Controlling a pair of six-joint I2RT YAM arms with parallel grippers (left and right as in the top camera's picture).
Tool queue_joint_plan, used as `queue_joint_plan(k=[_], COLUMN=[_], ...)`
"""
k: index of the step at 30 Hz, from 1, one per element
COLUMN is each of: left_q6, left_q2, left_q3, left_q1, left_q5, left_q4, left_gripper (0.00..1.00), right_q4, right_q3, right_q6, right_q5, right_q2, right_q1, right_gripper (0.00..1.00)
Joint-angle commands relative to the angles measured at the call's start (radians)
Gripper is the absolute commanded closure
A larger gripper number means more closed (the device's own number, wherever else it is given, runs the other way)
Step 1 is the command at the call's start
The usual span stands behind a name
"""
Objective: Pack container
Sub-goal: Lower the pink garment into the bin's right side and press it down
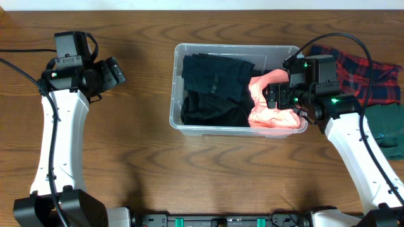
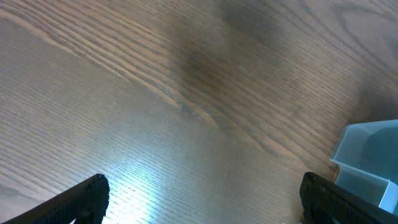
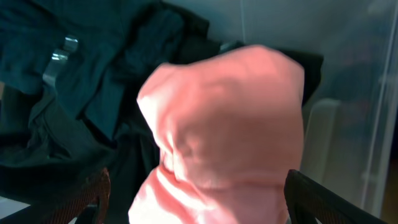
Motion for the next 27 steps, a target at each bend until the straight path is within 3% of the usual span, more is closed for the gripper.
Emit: queue_joint_plan(k=[1,3,5,9,12,27], left_q6=[-0.002,-0.002,-0.002,-0.002,-0.002,-0.002], left_q2=[-0.007,-0.007,-0.007,-0.007,-0.007,-0.007], left_q3=[0.004,0.004,0.004,0.004,0.004,0.004], left_q1=[0.003,0.003,0.003,0.003,0.003,0.003], left_q5=[-0.015,-0.015,-0.015,-0.015,-0.015,-0.015], left_q4=[-0.002,-0.002,-0.002,-0.002,-0.002,-0.002], left_gripper=[0.02,0.02,0.02,0.02,0.02,0.02], right_q4=[0.019,0.021,0.016,0.003,0.002,0.014], right_q3=[0.014,0.014,0.014,0.014,0.014,0.014], right_q6=[-0.07,-0.089,-0.095,-0.129,-0.139,-0.138], right_q5=[0.002,0.003,0.003,0.003,0.004,0.089], right_q2=[-0.001,-0.001,-0.001,0.001,0.013,0.243], right_q1=[0.014,0.014,0.014,0.014,0.014,0.014], right_gripper=[0.15,0.15,0.22,0.57,0.69,0.69])
